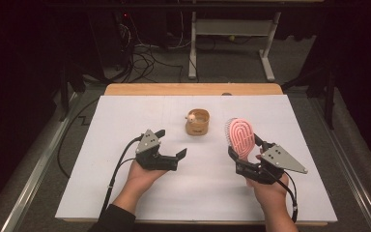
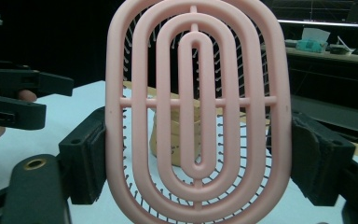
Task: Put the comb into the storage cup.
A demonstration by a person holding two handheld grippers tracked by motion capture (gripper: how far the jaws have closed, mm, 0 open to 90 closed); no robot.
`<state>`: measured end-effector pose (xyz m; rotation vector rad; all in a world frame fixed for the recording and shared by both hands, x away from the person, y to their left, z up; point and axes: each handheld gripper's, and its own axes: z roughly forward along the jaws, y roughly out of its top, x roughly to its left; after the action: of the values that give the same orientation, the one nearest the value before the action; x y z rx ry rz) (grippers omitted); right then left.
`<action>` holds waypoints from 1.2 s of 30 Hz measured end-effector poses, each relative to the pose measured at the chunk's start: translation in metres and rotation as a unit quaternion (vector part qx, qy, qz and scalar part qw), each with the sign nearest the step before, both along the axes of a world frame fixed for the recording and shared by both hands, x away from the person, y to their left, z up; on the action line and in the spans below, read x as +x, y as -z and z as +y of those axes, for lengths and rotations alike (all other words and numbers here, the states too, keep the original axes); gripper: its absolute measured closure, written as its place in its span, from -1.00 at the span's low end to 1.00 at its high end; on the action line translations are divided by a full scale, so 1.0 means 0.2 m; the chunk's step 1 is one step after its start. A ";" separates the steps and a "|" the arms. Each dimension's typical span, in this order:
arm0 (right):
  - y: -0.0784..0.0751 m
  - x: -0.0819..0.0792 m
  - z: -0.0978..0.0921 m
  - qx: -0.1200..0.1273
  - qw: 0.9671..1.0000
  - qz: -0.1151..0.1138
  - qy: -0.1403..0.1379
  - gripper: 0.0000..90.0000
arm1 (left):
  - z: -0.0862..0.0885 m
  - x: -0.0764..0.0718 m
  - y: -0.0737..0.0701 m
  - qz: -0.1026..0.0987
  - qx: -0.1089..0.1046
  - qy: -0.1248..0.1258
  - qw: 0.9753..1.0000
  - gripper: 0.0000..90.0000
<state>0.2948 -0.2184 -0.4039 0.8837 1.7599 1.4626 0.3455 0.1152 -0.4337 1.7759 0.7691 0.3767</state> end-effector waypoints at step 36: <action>-0.06 0.01 0.21 -0.017 0.999 -0.033 -0.032 -0.56 | -0.03 -0.12 -0.14 -0.025 -0.011 0.037 0.999 -1.00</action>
<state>0.2973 -0.1770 -0.3923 0.7583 1.7738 1.4819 0.3207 0.1083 -0.4060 1.7624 0.6683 0.3614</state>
